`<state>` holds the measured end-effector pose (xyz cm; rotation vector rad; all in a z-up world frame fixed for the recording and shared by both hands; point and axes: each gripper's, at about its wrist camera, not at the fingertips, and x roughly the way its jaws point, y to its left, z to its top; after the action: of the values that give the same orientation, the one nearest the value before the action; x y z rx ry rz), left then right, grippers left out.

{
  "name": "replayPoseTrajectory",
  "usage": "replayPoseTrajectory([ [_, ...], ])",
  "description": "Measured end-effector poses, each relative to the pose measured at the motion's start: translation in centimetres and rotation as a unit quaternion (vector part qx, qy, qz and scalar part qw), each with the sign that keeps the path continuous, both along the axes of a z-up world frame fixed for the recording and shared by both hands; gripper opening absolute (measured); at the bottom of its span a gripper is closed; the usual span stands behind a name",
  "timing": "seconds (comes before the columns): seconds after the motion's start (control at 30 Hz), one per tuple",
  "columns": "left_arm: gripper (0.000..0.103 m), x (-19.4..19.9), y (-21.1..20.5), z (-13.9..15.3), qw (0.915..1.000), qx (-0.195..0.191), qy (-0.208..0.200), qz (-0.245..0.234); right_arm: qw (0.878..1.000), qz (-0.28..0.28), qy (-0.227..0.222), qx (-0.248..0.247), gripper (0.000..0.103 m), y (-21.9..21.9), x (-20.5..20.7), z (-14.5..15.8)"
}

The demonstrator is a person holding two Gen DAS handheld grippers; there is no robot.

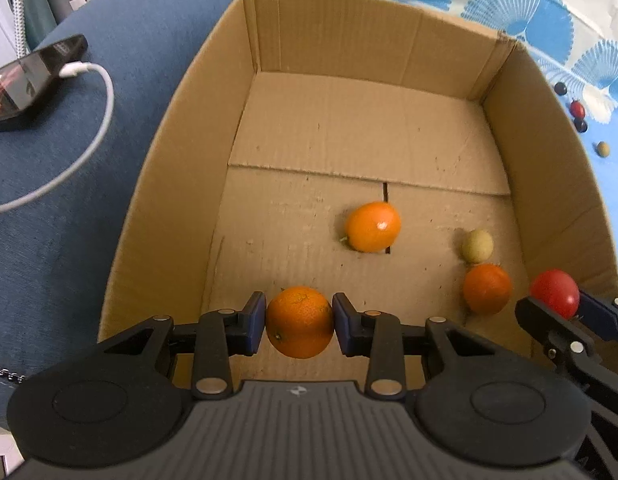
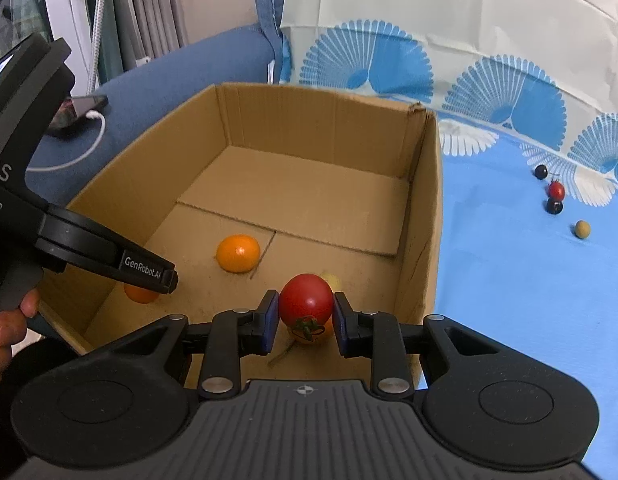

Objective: Organize fruits
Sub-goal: 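Carry both fruits over the box and open both tools to drop them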

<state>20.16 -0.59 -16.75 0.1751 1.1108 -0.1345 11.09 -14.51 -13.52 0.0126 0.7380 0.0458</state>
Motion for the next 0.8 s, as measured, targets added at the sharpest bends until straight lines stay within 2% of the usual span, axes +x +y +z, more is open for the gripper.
replayPoseTrajectory([
  [0.33, 0.042, 0.6, -0.3, -1.4, 0.9997, 0.019, 0.008, -0.012, 1.0, 0.011, 0.0, -0.015, 0.03, -0.2, 0.3, -0.4],
  [0.37, 0.054, 0.6, -0.3, -1.2, 0.9997, 0.023, 0.007, -0.01, 1.0, 0.012, 0.001, -0.013, 0.034, -0.3, 0.3, -0.3],
  [0.4, 0.075, 0.4, -0.5, -1.0, 0.9994, 0.033, 0.0, -0.006, 1.0, 0.013, 0.0, -0.011, 0.04, -0.4, 0.2, -0.2],
  [0.43, 0.079, 0.2, -0.5, -0.6, 0.9994, 0.032, -0.007, -0.01, 1.0, 0.016, -0.004, -0.008, 0.05, -0.4, 0.0, 0.0],
  [0.5, 0.102, -0.2, -0.8, 0.1, 0.9996, 0.019, -0.006, -0.022, 1.0, 0.023, -0.011, -0.009, 0.066, -0.2, -0.5, 0.7],
  [0.53, 0.103, -0.6, -0.9, 0.6, 0.9994, 0.022, -0.014, -0.021, 1.0, 0.024, -0.014, -0.014, 0.075, 0.0, -0.9, 1.2],
  [0.63, 0.103, -2.0, -1.0, 2.1, 0.9982, 0.029, -0.042, -0.031, 0.999, 0.03, -0.022, -0.024, 0.077, 0.1, -2.1, 2.5],
  [0.8, 0.103, -5.2, 0.1, 4.1, 0.9983, 0.019, -0.045, -0.031, 0.999, 0.028, -0.027, -0.015, 0.084, 0.2, -5.4, 4.4],
])
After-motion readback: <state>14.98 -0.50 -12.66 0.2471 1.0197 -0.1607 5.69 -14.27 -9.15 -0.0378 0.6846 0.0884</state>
